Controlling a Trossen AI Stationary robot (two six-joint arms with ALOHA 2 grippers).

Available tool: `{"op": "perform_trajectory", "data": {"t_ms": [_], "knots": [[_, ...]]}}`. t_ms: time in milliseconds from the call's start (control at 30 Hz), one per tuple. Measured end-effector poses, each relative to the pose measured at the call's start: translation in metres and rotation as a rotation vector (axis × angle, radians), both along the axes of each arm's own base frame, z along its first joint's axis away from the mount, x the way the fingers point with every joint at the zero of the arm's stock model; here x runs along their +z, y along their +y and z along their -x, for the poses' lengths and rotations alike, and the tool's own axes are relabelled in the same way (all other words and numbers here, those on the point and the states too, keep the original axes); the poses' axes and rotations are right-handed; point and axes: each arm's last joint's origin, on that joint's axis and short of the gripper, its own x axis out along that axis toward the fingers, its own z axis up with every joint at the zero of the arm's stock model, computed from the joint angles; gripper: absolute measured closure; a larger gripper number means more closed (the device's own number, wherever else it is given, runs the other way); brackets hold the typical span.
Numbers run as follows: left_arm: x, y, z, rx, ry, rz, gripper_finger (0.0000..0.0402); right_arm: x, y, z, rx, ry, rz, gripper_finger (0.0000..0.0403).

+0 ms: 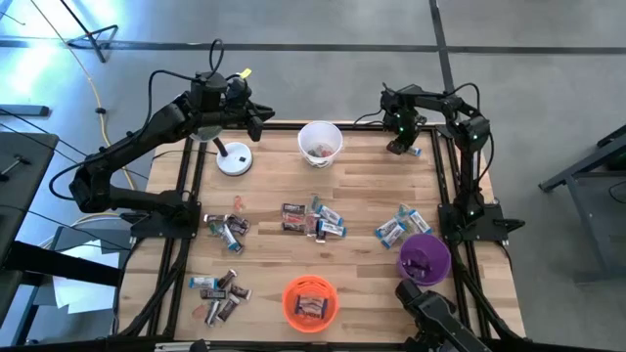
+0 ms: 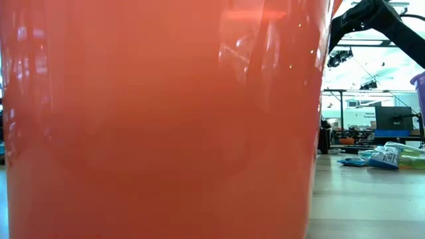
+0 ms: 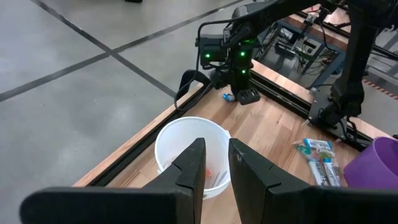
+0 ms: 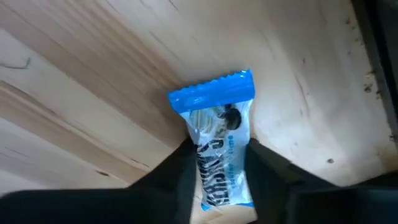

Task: Organize candy in baskets
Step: Put the white chocolate bar into the orange bucket

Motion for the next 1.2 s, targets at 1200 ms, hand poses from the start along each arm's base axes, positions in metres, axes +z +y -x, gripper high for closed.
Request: {"op": "perform_trajectory", "data": {"t_ms": [1200], "knots": [[0.0,0.003,0.003,0.01,0.008,-0.006,0.0346,0.213,0.128,-0.014,-0.225,-0.424,0.263,0.0401]]}}
